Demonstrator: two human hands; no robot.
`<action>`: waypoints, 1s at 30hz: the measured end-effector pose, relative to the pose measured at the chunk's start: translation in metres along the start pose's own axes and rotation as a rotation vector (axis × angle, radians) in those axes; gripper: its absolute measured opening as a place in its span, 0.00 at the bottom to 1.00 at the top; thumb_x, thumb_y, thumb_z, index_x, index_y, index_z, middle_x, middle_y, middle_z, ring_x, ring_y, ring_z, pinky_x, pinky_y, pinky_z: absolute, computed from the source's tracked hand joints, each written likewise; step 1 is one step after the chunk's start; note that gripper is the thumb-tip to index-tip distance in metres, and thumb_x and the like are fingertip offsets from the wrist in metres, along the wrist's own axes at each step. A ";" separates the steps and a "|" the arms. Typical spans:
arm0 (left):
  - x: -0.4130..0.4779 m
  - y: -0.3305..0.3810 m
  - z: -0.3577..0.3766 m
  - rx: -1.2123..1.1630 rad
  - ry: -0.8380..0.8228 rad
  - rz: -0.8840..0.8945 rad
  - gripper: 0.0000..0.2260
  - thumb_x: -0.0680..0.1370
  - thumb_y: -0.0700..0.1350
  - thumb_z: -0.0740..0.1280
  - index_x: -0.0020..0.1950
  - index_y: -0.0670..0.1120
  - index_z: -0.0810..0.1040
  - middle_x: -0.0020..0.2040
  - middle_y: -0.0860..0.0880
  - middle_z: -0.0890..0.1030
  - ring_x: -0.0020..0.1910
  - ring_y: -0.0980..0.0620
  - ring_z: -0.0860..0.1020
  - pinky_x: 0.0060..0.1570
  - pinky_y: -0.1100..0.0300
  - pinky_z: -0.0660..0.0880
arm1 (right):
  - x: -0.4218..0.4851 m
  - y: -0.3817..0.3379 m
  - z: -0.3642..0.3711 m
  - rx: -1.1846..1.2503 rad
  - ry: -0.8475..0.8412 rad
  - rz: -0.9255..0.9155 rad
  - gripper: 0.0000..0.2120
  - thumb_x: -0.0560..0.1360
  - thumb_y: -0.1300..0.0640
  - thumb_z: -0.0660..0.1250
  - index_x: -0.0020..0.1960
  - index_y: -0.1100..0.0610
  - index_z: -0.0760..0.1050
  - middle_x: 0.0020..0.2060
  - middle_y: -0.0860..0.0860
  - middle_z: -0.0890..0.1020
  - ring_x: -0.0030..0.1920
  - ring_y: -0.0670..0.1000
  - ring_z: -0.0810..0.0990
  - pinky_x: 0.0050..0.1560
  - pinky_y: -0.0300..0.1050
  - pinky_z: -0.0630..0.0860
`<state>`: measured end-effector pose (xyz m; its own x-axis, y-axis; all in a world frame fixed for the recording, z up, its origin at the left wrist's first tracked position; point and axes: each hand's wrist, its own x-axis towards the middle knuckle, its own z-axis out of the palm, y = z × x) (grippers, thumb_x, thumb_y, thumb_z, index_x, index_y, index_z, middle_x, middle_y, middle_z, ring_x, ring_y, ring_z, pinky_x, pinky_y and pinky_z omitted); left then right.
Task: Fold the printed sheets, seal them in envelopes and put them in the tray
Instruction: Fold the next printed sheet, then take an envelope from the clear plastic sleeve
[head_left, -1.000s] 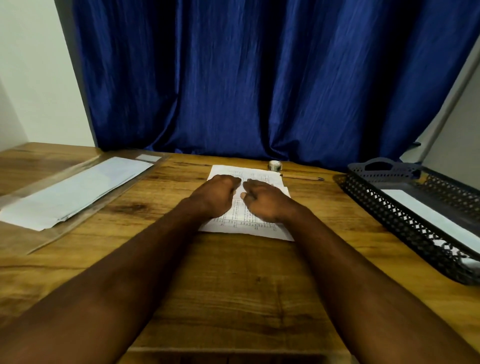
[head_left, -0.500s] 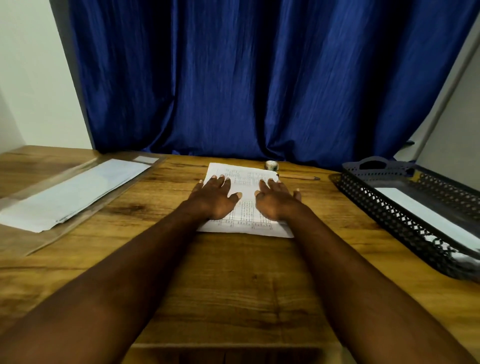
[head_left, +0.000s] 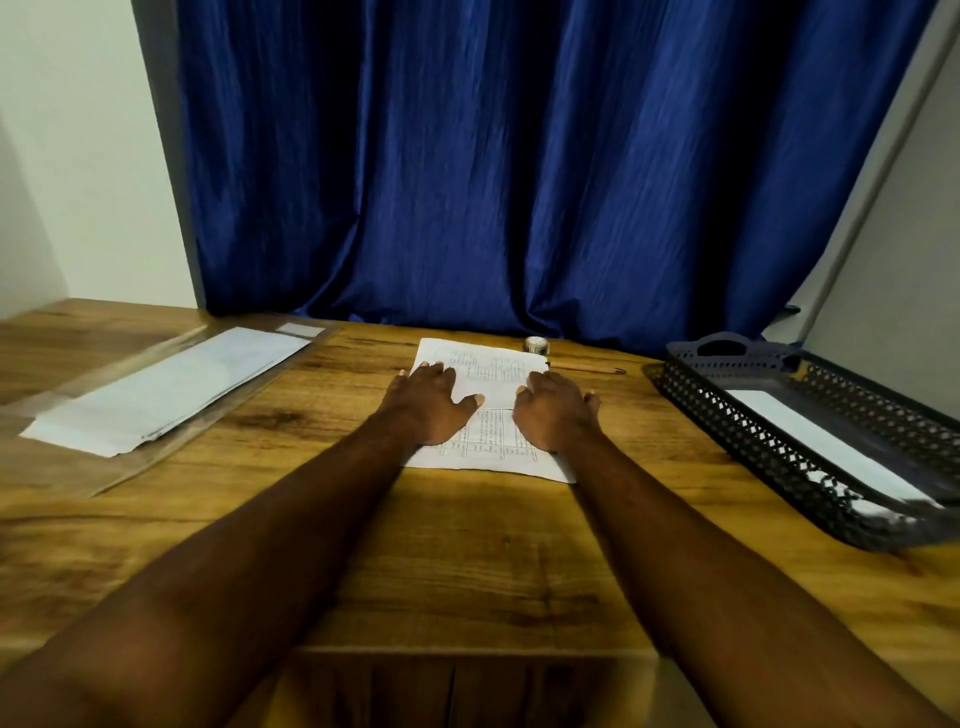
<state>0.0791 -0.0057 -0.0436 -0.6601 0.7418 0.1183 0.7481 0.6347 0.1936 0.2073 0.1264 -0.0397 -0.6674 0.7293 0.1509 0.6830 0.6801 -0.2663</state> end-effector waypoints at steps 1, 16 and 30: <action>-0.003 0.000 -0.002 -0.052 0.062 0.009 0.36 0.83 0.68 0.56 0.85 0.48 0.60 0.85 0.46 0.58 0.84 0.44 0.57 0.82 0.43 0.56 | -0.003 0.001 -0.001 0.032 0.083 -0.011 0.23 0.86 0.46 0.54 0.77 0.52 0.71 0.77 0.53 0.72 0.77 0.56 0.68 0.77 0.66 0.59; -0.037 -0.090 -0.070 0.055 0.005 -0.671 0.51 0.71 0.77 0.64 0.86 0.50 0.56 0.85 0.35 0.51 0.81 0.23 0.48 0.74 0.23 0.42 | -0.012 -0.069 -0.025 0.102 0.308 -0.401 0.10 0.77 0.47 0.68 0.54 0.48 0.84 0.58 0.48 0.83 0.62 0.53 0.78 0.66 0.55 0.65; -0.086 -0.143 -0.092 -0.055 0.019 -0.606 0.33 0.76 0.68 0.68 0.72 0.47 0.76 0.66 0.43 0.80 0.63 0.41 0.79 0.63 0.44 0.76 | -0.039 -0.166 0.003 0.169 0.066 -0.561 0.03 0.74 0.52 0.69 0.45 0.51 0.80 0.49 0.47 0.82 0.54 0.53 0.77 0.66 0.59 0.68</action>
<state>0.0225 -0.1797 0.0083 -0.9688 0.2476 -0.0112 0.2344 0.9303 0.2822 0.1196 -0.0153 -0.0039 -0.8896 0.2685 0.3695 0.1710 0.9459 -0.2757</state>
